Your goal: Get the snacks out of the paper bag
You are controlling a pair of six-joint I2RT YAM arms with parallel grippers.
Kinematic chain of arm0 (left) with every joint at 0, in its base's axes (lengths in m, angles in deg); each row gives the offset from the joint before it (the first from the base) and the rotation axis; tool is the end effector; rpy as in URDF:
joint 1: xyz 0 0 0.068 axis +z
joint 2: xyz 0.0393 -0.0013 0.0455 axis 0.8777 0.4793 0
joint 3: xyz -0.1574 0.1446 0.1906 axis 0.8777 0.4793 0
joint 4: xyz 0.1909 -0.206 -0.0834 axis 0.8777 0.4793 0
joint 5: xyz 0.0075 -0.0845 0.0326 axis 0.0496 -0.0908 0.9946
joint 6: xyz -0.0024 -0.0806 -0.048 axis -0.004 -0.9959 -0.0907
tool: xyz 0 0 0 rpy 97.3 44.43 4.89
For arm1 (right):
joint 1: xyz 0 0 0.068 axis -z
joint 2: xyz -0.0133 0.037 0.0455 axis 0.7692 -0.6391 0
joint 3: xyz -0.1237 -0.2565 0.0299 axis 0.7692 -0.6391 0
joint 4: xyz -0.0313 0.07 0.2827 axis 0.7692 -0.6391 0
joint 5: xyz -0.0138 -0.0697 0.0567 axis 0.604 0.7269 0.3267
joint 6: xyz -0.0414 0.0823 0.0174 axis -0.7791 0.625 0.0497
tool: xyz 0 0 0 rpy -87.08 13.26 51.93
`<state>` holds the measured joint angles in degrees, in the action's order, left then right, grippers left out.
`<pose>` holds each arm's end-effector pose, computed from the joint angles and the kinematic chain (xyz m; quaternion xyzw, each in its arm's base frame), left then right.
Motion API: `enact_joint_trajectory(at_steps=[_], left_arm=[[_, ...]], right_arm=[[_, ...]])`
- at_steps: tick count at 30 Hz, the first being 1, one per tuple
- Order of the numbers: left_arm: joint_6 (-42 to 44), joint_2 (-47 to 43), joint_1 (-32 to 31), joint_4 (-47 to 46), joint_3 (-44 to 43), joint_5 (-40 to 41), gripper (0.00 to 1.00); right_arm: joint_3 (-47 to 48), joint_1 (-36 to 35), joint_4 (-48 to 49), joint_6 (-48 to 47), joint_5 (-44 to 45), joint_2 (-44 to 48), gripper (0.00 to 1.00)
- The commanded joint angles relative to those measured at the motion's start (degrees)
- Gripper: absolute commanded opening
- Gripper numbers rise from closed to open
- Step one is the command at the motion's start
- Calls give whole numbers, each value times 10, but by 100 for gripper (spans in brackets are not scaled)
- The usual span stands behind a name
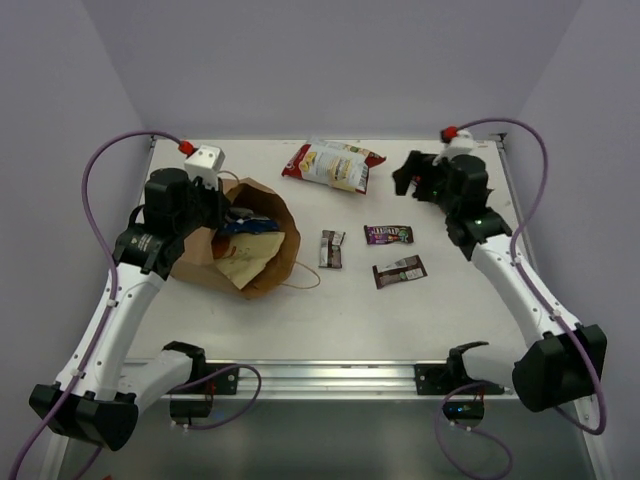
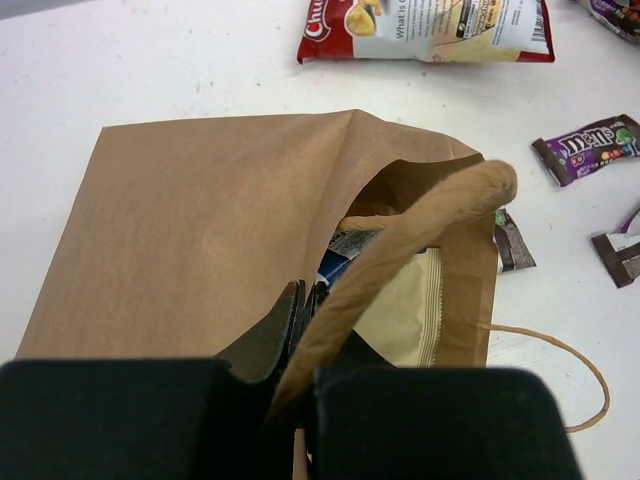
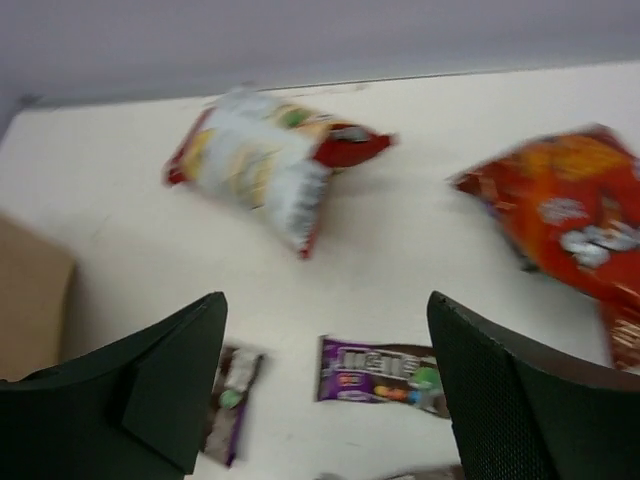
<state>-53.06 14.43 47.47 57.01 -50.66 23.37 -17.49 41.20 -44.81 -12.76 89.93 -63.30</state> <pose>0.2716 -0.0754 0.3710 0.0915 0.8458 -0.1247 0.5105 0.3550 0.0523 0.3406 0.0888 0.7964 0.1282 0.5844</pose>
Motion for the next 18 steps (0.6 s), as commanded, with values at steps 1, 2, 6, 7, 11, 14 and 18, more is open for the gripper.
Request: enact_joint_trajectory(at_steps=[1, 2, 6, 7, 11, 14, 18], left_arm=[[12, -13, 4, -17, -14, -20, 0], [12, -13, 4, -17, -16, -25, 0], [13, -8, 4, -9, -27, -43, 0], [13, -8, 4, -7, -29, -50, 0], [17, -6, 4, 3, -41, -63, 0], [18, -8, 4, 7, -46, -71, 0], [18, -11, 4, 10, -50, -86, 0]], right_arm=[[8, -109, 82, -124, -150, -2, 83], [11, -172, 86, -152, -160, -8, 83], [25, -307, 141, -229, -204, -70, 84], [42, -326, 146, -241, -205, -86, 84], [112, -394, 148, -287, -231, -171, 85], [169, -423, 145, -322, -228, -230, 86], [236, -434, 133, -342, -229, -303, 90]])
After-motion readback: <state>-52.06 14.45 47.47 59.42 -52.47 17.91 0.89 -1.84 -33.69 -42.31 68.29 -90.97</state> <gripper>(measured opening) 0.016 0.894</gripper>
